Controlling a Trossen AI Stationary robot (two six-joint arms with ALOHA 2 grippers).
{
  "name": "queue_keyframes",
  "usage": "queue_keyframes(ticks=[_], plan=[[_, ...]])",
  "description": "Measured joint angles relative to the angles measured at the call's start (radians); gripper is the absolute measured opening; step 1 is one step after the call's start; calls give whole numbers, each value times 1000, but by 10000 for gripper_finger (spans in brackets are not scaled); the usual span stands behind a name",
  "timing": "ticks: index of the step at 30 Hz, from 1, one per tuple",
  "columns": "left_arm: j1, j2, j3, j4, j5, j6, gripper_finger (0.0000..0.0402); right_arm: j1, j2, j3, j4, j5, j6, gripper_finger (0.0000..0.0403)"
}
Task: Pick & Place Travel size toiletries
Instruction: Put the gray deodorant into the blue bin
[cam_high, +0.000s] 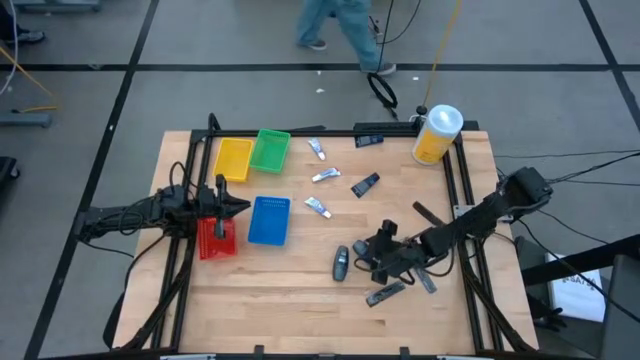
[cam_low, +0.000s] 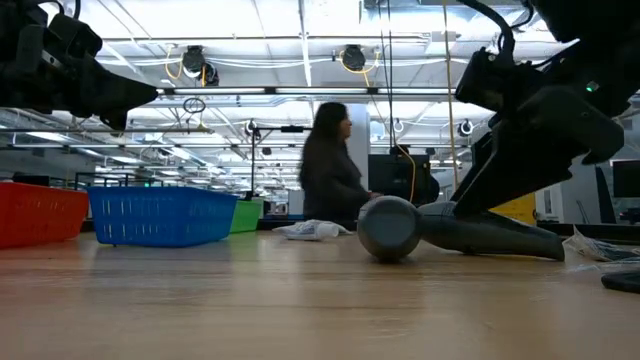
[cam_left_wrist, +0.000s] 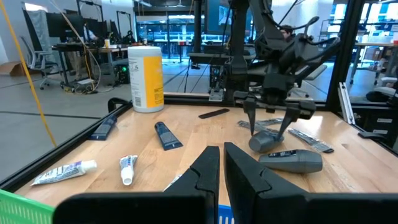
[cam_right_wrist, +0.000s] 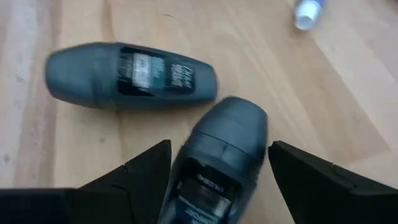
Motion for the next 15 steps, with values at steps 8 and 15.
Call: queue_keyframes(ticks=[8, 15], plan=[[0, 0, 0, 2, 0, 0, 26, 2, 79, -16, 77, 0, -9, 257], [0, 0, -1, 65, -2, -20, 26, 2, 95, -16, 54, -32, -4, 251]])
